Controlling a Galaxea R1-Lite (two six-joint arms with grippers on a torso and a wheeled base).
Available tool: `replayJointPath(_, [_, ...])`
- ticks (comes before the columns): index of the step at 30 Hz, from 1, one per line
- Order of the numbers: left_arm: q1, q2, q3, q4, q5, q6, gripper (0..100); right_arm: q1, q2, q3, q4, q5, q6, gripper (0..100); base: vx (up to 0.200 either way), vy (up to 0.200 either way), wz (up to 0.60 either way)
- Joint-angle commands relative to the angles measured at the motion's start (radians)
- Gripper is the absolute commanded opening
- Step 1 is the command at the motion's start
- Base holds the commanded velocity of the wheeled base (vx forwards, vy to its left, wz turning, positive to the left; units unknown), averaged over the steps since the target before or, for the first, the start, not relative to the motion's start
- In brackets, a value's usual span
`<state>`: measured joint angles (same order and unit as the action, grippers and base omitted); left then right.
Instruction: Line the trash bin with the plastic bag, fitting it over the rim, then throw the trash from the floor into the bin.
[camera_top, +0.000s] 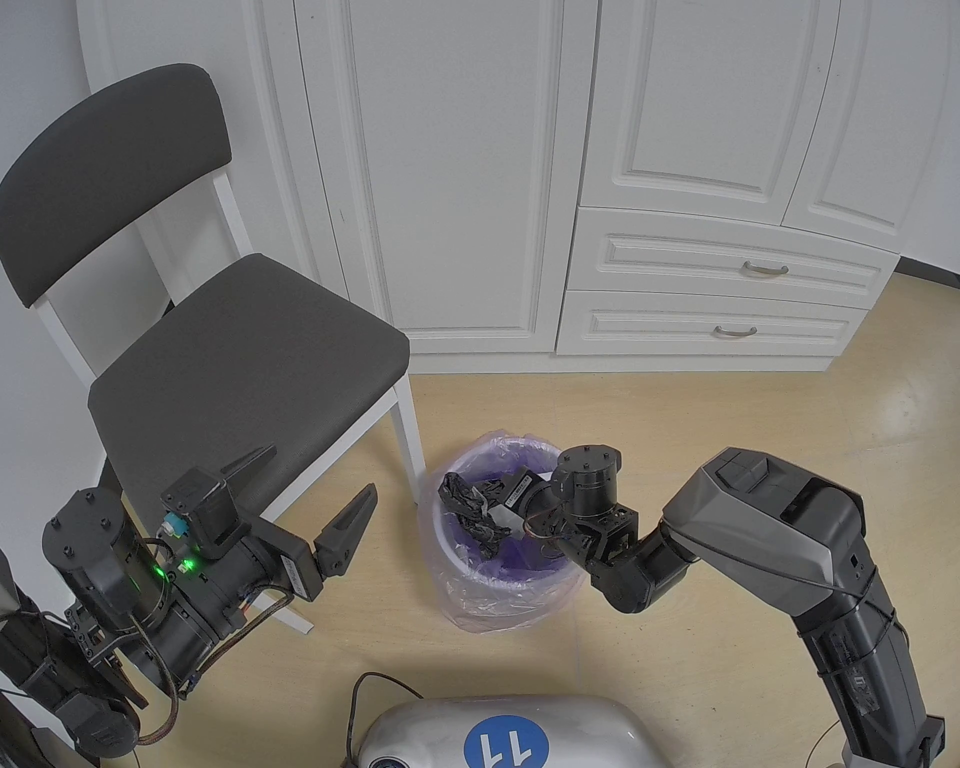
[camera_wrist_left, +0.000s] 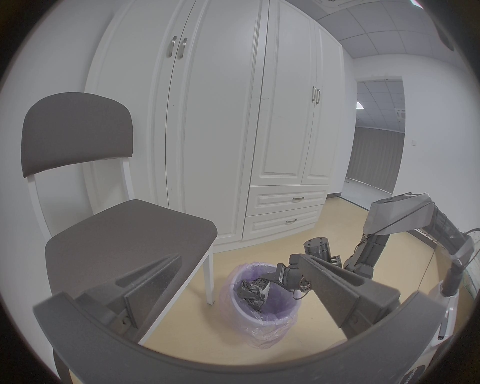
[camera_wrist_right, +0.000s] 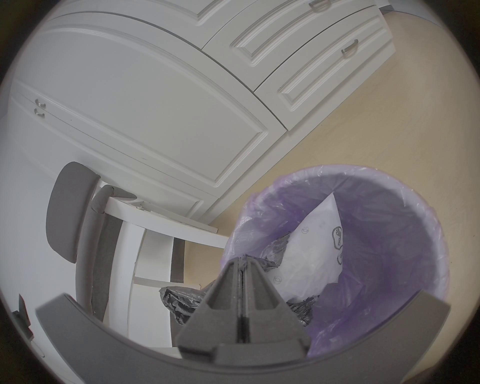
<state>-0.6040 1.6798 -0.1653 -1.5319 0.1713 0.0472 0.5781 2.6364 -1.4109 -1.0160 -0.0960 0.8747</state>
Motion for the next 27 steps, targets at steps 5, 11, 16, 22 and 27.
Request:
replayJointPath(5, [0.0,0.008,0.003,-0.001,0.002,0.0,100,-0.014,0.039,-0.049,0.031,0.001,0.001,0,0.0,0.0,0.0])
replayJointPath(11, [0.0,0.014,0.004,-0.001,0.002,0.0,100,-0.027,0.057,-0.086,0.088,-0.007,0.003,0,0.0,0.0,0.0])
replayJointPath(16, [-0.002,0.014,0.004,-0.001,0.002,0.0,100,-0.032,0.066,-0.102,0.096,-0.033,0.001,0,0.0,0.0,0.0])
replayJointPath(22, [0.0,0.014,0.004,-0.001,0.002,0.0,100,-0.035,0.068,-0.103,0.096,-0.054,0.001,100,0.0,0.0,0.0])
replayJointPath(27, [0.0,0.014,0.004,-0.001,0.002,0.0,100,-0.035,0.066,-0.102,0.094,-0.064,0.001,100,0.0,0.0,0.0])
